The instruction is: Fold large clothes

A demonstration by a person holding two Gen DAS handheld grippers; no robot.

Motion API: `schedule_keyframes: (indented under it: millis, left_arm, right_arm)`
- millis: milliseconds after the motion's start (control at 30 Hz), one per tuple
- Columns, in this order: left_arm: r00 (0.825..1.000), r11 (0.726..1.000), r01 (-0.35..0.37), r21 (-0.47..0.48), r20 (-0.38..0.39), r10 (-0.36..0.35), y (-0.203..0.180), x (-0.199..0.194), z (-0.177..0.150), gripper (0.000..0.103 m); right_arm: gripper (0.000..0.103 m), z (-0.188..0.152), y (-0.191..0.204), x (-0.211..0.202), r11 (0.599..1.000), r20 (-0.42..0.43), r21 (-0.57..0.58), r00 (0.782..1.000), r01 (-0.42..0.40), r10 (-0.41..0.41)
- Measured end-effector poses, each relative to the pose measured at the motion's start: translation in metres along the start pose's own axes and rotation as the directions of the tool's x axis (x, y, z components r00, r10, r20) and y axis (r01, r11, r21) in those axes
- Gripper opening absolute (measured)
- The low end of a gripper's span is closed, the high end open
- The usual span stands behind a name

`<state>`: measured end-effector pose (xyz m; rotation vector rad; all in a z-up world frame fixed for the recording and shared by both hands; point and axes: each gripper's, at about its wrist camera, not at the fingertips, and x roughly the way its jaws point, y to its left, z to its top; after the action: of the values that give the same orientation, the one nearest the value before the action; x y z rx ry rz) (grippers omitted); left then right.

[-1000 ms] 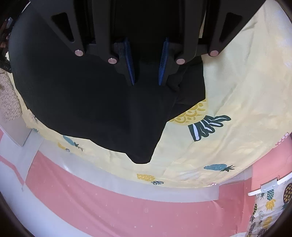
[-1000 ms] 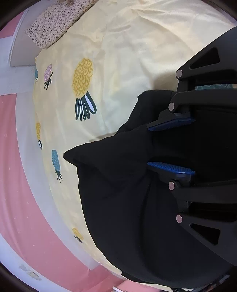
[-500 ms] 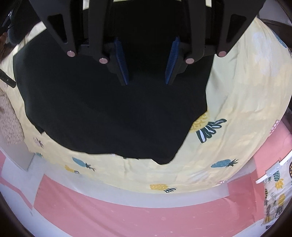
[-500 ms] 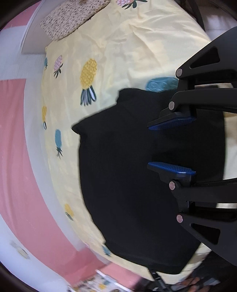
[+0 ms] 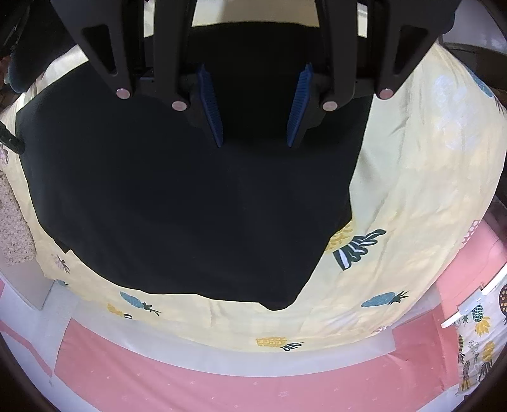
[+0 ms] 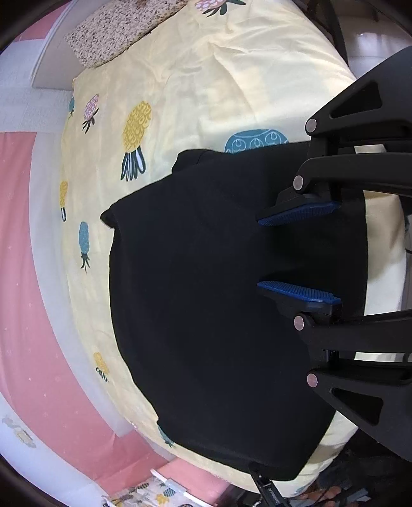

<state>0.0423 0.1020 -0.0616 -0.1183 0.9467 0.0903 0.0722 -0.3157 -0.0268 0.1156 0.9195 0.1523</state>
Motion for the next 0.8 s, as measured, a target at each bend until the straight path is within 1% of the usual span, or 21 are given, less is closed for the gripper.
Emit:
schedule_keyframes:
  millis: [100,167,233,467,567,600,633,700,800]
  left_arm:
    - [1.0,1.0,-0.01,0.003,-0.007,0.01,0.003,-0.003,-0.002,0.044]
    - [1.0,1.0,-0.02,0.005,-0.012,0.02,0.006,-0.002,-0.004,0.044]
    - [0.999,1.0,-0.029,-0.004,-0.014,0.029,0.008,-0.002,-0.004,0.044]
    - [1.0,0.999,-0.024,-0.027,-0.009,0.024,0.011,-0.005,0.0,0.044]
    - [1.0,0.999,-0.017,-0.03,-0.004,0.017,0.011,-0.006,0.003,0.044]
    - [1.0,0.999,-0.015,-0.029,-0.002,0.014,0.012,-0.006,0.004,0.044]
    - [1.0,0.999,-0.014,-0.028,0.0,0.014,0.012,-0.005,0.006,0.044]
    - [1.0,0.999,-0.015,-0.032,0.0,0.015,0.015,-0.003,0.01,0.047]
    - [1.0,0.999,-0.014,-0.045,0.003,0.014,0.021,0.002,0.015,0.049]
  right_arm:
    - [0.038,-0.001,0.008,-0.001,0.999,0.008,-0.023,1.0,-0.023,0.023]
    - [0.038,-0.002,0.01,0.006,0.999,-0.004,-0.035,1.0,-0.018,0.017]
    - [0.045,-0.003,0.005,0.011,1.0,-0.013,-0.015,1.0,-0.022,0.022]
    - [0.045,0.0,-0.013,0.001,1.0,-0.009,0.025,1.0,0.005,-0.005]
    - [0.046,0.001,-0.019,-0.001,0.999,-0.006,0.042,1.0,0.003,-0.003]
    - [0.049,0.001,-0.019,0.0,0.999,-0.005,0.044,1.0,0.002,-0.002]
    - [0.055,0.001,-0.019,0.0,0.999,-0.004,0.047,1.0,0.003,-0.003]
    - [0.06,0.002,-0.02,0.001,0.999,0.003,0.049,1.0,0.014,-0.014]
    - [0.063,0.004,-0.022,0.006,0.998,0.004,0.054,1.0,0.012,-0.012]
